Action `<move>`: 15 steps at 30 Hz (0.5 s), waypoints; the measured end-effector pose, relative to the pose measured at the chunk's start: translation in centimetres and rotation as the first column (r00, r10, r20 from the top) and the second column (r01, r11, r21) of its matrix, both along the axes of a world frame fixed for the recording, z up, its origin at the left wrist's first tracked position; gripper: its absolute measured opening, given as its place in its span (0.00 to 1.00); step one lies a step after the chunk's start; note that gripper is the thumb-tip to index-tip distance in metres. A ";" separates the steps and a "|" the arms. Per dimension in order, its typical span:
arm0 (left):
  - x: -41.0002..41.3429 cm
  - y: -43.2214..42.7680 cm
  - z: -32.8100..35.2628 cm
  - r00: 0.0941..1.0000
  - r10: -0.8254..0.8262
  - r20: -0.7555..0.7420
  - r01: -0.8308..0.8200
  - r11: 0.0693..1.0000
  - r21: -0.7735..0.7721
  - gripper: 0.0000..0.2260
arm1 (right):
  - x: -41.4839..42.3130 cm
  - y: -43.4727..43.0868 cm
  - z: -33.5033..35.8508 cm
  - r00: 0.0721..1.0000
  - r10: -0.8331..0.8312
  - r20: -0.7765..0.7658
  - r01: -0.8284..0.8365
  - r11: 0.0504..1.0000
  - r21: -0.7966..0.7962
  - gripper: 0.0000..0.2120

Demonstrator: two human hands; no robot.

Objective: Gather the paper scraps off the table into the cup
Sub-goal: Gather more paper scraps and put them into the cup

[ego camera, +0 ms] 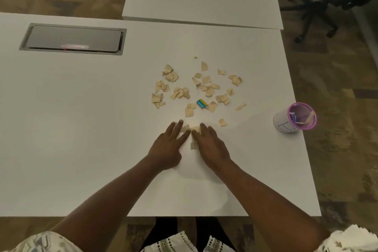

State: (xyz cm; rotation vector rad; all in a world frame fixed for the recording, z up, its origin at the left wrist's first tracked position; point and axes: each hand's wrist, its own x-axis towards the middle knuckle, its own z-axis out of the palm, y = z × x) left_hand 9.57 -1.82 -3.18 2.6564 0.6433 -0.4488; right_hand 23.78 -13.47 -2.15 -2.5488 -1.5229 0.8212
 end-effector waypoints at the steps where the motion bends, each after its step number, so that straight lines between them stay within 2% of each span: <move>1: 0.0 0.2 0.0 1.000 -0.029 0.001 0.029 1.000 0.011 0.35 | 0.1 -0.1 0.1 1.000 0.000 -0.003 0.000 1.000 0.007 0.24; 5: 0.0 0.6 0.4 0.995 -0.094 -0.016 0.095 0.995 0.037 0.30 | 1.0 -0.4 0.5 0.988 0.070 0.138 -0.076 0.996 0.037 0.18; 8: 0.3 0.7 0.8 0.996 -0.084 0.003 0.084 0.996 0.035 0.25 | 1.5 -0.1 0.7 0.988 0.073 0.139 -0.081 0.995 0.052 0.15; 12: 1.1 0.8 1.2 0.995 -0.073 0.064 0.070 0.996 0.059 0.12 | 2.0 0.2 0.9 0.987 0.077 0.140 -0.086 0.995 0.059 0.13; 15: 1.6 0.9 1.3 0.997 -0.034 0.067 0.031 0.998 0.048 0.09 | 2.5 0.5 0.9 0.989 0.071 0.127 -0.080 0.994 0.074 0.12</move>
